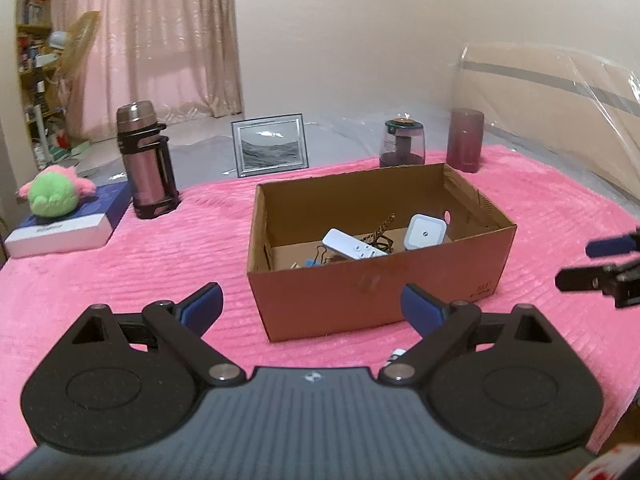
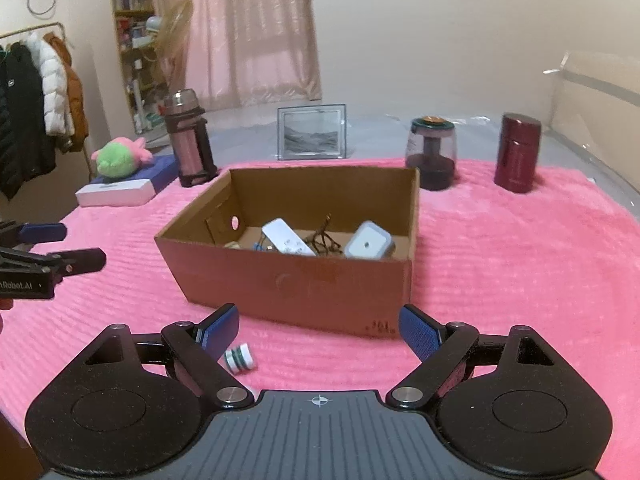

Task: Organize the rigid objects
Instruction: 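Withdraw both tools from the box toward the pill bottle and red figure, then grasp the red Doraemon figure with the right tool while the left tool grasps the green pill bottle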

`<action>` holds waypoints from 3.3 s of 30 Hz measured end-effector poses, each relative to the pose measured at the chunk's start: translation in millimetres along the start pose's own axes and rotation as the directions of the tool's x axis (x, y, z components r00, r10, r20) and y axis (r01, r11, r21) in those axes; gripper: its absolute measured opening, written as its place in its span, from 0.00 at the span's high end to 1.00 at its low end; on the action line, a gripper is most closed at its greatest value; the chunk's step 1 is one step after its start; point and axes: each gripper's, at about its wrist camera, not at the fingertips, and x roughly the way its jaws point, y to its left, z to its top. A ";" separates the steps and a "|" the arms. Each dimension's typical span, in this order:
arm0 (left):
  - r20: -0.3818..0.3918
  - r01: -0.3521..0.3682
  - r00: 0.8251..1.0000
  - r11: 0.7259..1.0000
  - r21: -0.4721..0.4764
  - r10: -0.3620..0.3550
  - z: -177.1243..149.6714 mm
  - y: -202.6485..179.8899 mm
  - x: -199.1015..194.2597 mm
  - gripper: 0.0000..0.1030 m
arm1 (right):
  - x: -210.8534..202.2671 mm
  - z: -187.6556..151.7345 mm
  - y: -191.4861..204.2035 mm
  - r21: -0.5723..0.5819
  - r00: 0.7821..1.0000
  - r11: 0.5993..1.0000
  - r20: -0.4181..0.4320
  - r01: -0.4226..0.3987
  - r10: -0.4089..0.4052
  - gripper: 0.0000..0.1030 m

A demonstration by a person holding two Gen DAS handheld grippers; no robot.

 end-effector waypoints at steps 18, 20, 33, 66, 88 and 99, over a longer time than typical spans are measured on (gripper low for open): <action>-0.014 0.004 1.000 0.996 -0.089 -0.005 -81.2 0.0 6.6 0.13 | 15.2 -91.1 21.2 0.091 1.000 0.996 0.011 -0.005 0.004 0.18; -0.022 0.010 1.000 0.996 -0.091 -0.012 -87.6 -1.5 9.8 0.13 | 19.6 -95.0 24.5 0.094 1.000 0.996 0.010 -0.008 0.007 0.18; -0.079 0.046 0.995 0.994 -0.099 -0.054 -107.4 -0.4 41.5 0.13 | 66.0 -109.3 45.6 0.108 1.000 0.994 -0.014 -0.020 0.022 0.18; -0.159 0.123 0.978 0.987 -0.106 -0.139 -113.3 12.9 93.4 0.13 | 126.2 -116.1 60.4 0.076 0.999 0.996 -0.016 0.046 -0.045 0.37; -0.188 0.309 0.940 0.946 0.103 -0.286 -90.4 -35.0 140.8 0.14 | 81.2 -104.6 -10.0 0.131 0.978 0.971 0.033 0.199 -0.205 0.37; -0.246 0.380 0.913 0.896 0.228 -0.325 -86.2 -49.4 171.3 0.46 | 79.7 -104.9 -23.2 0.147 0.977 0.968 0.026 0.204 -0.210 0.37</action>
